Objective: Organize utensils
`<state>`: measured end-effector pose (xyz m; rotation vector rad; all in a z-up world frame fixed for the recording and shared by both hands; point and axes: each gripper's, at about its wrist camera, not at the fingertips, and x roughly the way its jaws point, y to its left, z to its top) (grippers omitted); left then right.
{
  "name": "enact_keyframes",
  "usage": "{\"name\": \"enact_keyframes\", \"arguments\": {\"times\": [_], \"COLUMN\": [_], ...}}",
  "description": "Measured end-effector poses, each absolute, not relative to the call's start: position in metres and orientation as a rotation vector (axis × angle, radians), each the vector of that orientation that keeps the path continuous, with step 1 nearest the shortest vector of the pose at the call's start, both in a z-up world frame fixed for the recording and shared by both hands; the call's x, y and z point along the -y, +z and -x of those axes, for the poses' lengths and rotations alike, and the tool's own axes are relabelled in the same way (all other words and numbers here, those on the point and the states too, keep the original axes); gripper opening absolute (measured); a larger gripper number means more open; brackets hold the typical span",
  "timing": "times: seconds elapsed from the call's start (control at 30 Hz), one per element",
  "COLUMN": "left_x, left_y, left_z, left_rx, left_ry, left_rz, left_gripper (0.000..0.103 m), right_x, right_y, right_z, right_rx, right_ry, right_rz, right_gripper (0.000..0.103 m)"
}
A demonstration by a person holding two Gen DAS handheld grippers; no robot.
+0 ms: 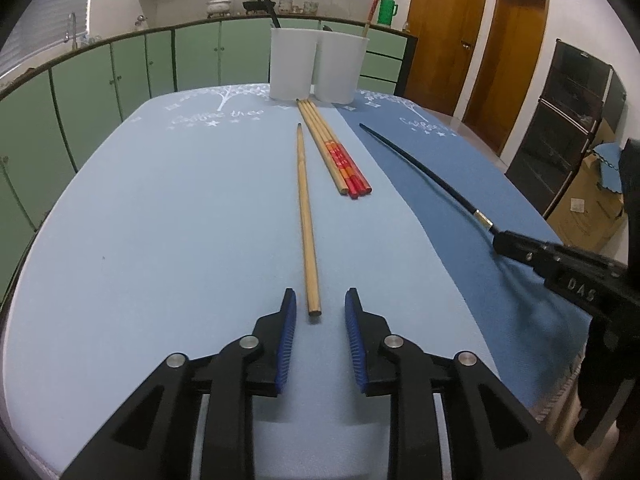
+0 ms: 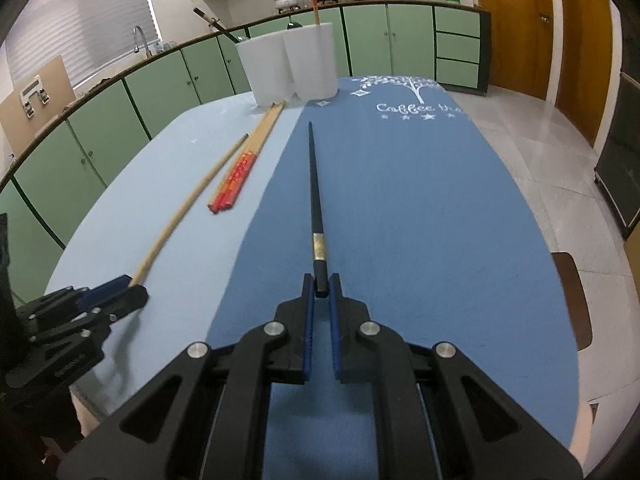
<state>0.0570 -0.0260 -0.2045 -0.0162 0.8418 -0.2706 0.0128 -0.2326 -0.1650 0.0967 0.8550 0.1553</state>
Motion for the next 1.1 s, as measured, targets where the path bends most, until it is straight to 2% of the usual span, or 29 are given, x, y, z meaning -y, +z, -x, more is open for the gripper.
{"name": "enact_keyframes", "arguments": {"times": [0.17, 0.37, 0.43, 0.53, 0.6, 0.77, 0.93, 1.03, 1.1], "left_x": [0.029, 0.029, 0.029, 0.029, 0.031, 0.032, 0.033, 0.033, 0.031], "left_y": [-0.206, -0.207, -0.208, -0.208, -0.209, -0.209, -0.209, -0.208, -0.207], "left_z": [-0.06, -0.06, -0.061, -0.06, -0.059, -0.06, -0.065, -0.065, -0.066], "left_rx": [-0.829, -0.806, -0.803, -0.795, -0.786, -0.77, -0.774, -0.778, -0.787], "left_ry": [-0.256, -0.221, -0.22, -0.212, -0.201, -0.191, -0.18, -0.172, -0.173], "left_rz": [0.011, 0.008, 0.013, 0.009, 0.012, 0.009, 0.031, 0.033, 0.045], "left_gripper": [0.025, 0.013, 0.012, 0.012, 0.013, 0.012, 0.006, 0.006, 0.006], "right_x": [0.231, 0.231, 0.232, 0.229, 0.225, 0.226, 0.229, 0.23, 0.23], "right_y": [-0.171, -0.172, -0.171, -0.171, -0.171, -0.172, -0.172, -0.174, -0.174], "right_z": [-0.016, -0.016, -0.014, -0.011, -0.009, -0.016, -0.026, -0.026, -0.025], "right_rx": [-0.851, -0.839, -0.832, -0.819, -0.814, -0.808, -0.825, -0.817, -0.813], "right_ry": [0.157, 0.174, 0.185, 0.2, 0.198, 0.181, 0.173, 0.169, 0.172], "right_rz": [-0.079, -0.074, -0.08, -0.075, -0.048, -0.059, -0.079, -0.078, -0.073], "right_gripper": [0.006, 0.009, 0.013, 0.026, 0.027, 0.021, 0.016, 0.006, 0.006]}}
